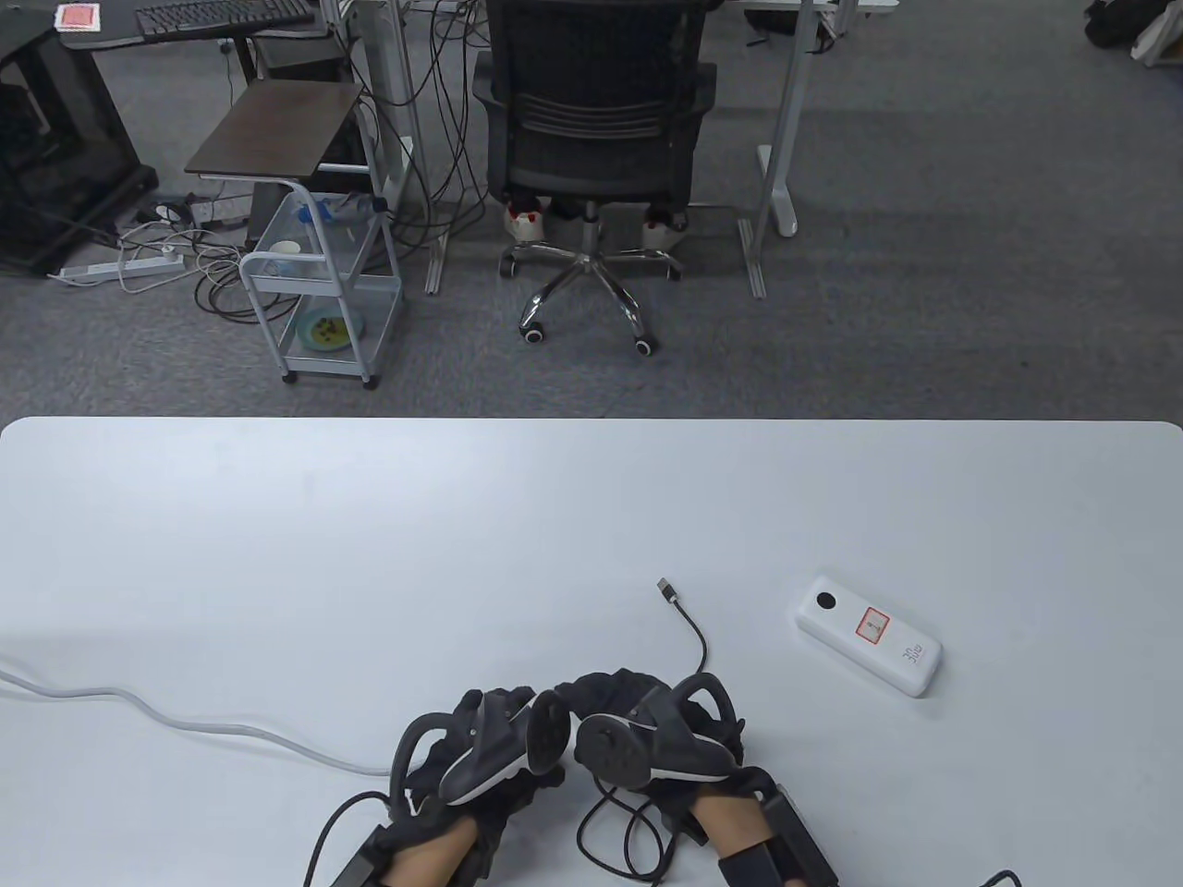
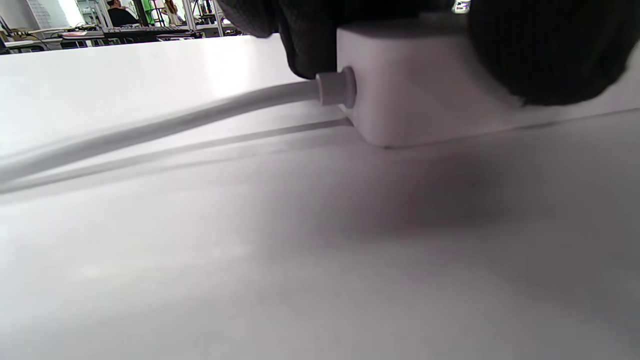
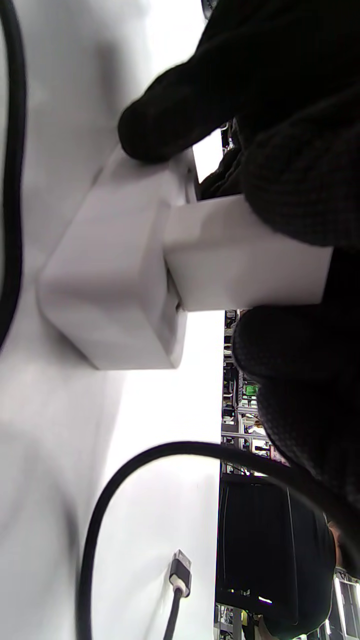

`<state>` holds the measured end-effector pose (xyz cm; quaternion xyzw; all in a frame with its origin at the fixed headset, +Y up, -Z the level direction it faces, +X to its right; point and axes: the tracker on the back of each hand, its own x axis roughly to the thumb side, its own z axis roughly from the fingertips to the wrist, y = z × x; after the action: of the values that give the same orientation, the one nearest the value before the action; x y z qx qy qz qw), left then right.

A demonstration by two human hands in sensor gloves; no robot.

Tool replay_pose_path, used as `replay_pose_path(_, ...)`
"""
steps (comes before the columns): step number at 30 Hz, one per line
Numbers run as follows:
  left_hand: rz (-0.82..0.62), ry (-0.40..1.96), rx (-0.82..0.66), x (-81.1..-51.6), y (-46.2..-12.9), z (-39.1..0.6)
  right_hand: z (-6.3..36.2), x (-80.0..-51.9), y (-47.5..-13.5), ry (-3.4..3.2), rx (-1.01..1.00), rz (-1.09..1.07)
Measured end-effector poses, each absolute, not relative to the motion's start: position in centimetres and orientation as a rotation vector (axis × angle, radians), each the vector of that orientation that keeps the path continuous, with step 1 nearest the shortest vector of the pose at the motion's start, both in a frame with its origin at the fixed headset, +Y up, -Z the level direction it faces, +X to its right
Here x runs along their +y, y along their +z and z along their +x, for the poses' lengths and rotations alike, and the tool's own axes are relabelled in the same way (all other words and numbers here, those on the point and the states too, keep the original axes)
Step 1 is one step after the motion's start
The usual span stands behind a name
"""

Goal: Unplug the charger and disconnect the battery pack

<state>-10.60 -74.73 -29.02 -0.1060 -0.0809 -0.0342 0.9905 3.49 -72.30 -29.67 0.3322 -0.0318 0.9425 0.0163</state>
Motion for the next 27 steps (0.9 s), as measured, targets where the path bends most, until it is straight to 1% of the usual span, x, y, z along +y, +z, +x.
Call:
replay_pose_path(2,-0.214,-0.063,-0.164,-74.7,-29.1,-10.6,3.5,-72.3,-29.8,2.937,-0.091,0.991)
replay_pose_path(3,-0.220,-0.056,-0.163,-74.8,-29.1,-10.7,3.7,-72.4,-30.1,2.946,-0.051,0.922)
replay_pose_path(5,-0.229,-0.049,-0.160,-74.7,-29.2,-10.7,3.9,-72.4,-30.3,2.895,-0.009,0.880)
replay_pose_path(10,-0.218,-0.082,-0.163,-74.7,-29.1,-10.4,3.5,-72.2,-29.4,2.955,-0.145,1.001)
replay_pose_path(14,-0.213,-0.074,-0.161,-74.7,-29.2,-10.5,3.9,-72.4,-30.0,2.924,-0.043,0.874)
replay_pose_path(15,-0.216,-0.078,-0.158,-74.7,-29.2,-10.4,3.9,-72.4,-29.9,2.921,-0.048,0.895)
replay_pose_path(18,-0.226,-0.075,-0.166,-74.7,-29.2,-10.4,3.4,-72.3,-29.0,2.977,-0.161,0.994)
replay_pose_path(20,-0.226,-0.075,-0.178,-74.7,-29.3,-10.5,3.6,-72.3,-29.3,2.973,-0.134,0.963)
replay_pose_path(21,-0.227,-0.071,-0.179,-74.7,-29.3,-10.5,3.8,-72.4,-29.6,2.929,-0.073,0.901)
replay_pose_path(23,-0.221,-0.081,-0.171,-74.7,-29.3,-10.4,3.9,-72.5,-29.7,2.926,-0.048,0.878)
replay_pose_path(26,-0.229,-0.086,-0.171,-74.6,-29.3,-10.3,3.1,-72.2,-28.6,3.013,-0.185,0.987)
replay_pose_path(27,-0.229,-0.086,-0.170,-74.6,-29.2,-10.3,3.1,-72.1,-28.5,3.041,-0.198,0.990)
